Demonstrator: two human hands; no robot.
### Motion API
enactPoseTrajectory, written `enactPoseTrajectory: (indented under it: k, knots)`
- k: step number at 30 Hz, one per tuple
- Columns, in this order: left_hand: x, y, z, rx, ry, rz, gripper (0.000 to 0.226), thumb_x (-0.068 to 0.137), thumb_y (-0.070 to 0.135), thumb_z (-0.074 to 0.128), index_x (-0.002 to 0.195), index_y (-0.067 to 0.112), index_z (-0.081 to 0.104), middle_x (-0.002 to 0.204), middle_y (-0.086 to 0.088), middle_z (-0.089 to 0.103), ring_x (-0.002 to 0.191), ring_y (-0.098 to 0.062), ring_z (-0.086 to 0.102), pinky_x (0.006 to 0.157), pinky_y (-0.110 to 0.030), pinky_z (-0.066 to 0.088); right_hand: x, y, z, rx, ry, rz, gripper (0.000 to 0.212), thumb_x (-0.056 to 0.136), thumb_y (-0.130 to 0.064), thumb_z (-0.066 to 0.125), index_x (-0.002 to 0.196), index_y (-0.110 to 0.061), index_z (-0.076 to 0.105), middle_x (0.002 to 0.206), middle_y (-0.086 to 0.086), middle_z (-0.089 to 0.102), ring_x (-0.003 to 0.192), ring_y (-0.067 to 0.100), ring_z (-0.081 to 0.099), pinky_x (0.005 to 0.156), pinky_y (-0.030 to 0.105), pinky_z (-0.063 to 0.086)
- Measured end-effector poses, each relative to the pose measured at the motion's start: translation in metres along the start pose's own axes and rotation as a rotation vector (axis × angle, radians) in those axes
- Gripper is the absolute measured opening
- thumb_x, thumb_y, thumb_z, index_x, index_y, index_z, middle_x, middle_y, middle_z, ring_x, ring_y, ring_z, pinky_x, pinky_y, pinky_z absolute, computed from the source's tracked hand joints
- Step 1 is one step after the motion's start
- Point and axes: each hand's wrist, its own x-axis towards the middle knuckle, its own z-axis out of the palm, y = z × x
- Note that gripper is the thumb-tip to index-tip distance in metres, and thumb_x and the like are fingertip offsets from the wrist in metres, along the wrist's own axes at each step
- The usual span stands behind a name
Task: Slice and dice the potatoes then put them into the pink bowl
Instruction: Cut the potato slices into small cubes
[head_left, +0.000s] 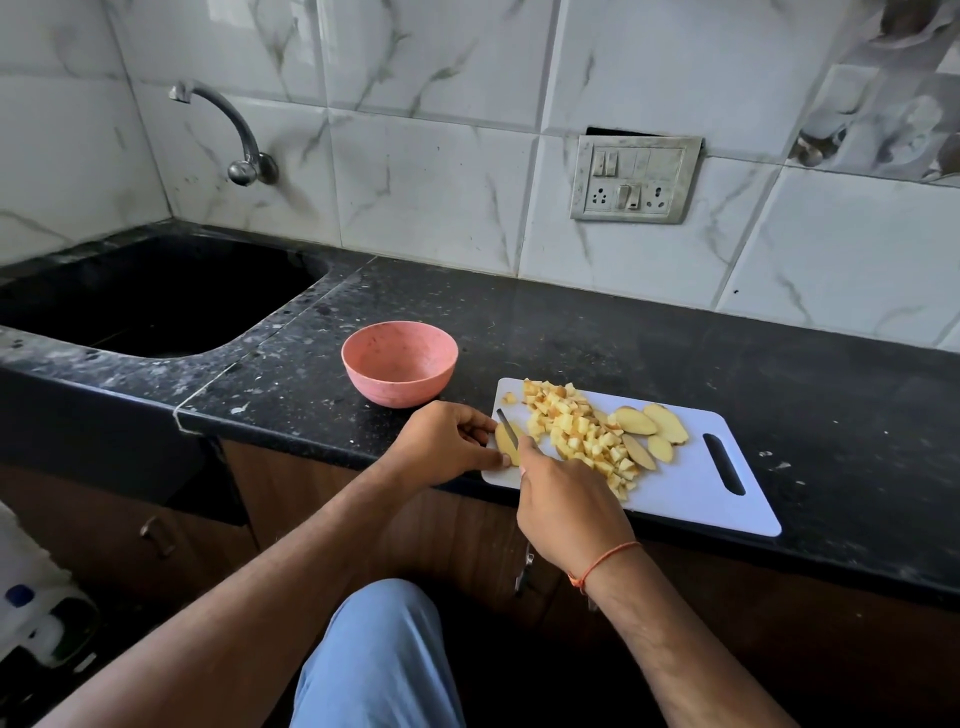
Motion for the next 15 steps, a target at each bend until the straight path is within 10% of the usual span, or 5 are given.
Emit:
enactPoseTrajectory:
  k: [15]
  knots:
    - [-0.001, 0.003, 0.001, -0.011, 0.006, -0.011, 0.051, 0.069, 0.039, 0.099, 0.115, 0.024, 0.080, 0.091, 0.011, 0.077, 0.077, -0.003, 0.068, 0.076, -0.023, 0.061, -0.091, 0.011, -0.021, 0.018, -0.073, 0.034, 0.061, 0.110, -0.028, 0.038, 0.165, -0.031, 0.013, 0.075, -0.008, 0.063, 0.060, 0.009, 0.057, 0.051, 0.021, 0.042]
